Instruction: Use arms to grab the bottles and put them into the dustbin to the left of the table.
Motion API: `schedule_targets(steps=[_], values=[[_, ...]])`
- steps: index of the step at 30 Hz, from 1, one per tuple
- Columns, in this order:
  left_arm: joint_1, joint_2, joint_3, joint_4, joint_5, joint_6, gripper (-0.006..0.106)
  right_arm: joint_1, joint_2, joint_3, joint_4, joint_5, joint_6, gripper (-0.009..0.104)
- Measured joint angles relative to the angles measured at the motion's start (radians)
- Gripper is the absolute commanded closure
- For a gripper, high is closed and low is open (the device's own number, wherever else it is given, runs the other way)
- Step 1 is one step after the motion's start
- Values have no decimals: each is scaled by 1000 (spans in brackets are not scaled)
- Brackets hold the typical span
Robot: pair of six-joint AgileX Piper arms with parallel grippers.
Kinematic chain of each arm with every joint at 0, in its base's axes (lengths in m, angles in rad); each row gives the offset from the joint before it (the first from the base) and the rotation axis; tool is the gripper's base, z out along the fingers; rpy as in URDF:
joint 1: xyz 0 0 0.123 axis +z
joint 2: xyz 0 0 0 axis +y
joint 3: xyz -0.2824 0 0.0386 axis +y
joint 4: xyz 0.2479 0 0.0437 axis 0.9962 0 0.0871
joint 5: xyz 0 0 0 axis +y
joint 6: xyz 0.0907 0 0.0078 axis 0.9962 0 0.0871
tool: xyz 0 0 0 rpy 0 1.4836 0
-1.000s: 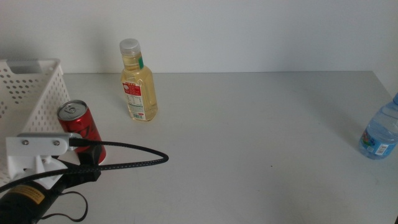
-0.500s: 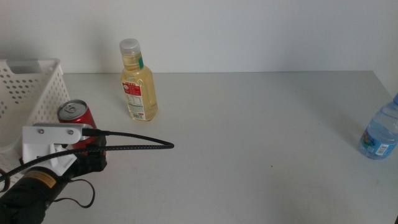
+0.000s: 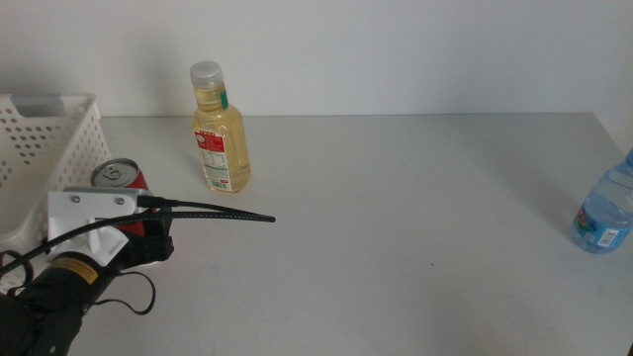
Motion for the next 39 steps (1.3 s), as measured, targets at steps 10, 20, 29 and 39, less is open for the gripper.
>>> schedule_targets(steps=[10, 20, 29, 39], values=[[0, 57, -19, 8, -47, -27, 22, 0, 0, 0, 0, 0, 0, 1], [0, 57, -20, 25, -83, -27, 102, 0, 0, 0, 0, 0, 0, 1], [0, -27, -14, 87, 47, -54, 102, 0, 0, 0, 0, 0, 0, 1], [0, -261, -13, 128, 303, -114, 102, 0, 0, 0, 0, 0, 0, 1]])
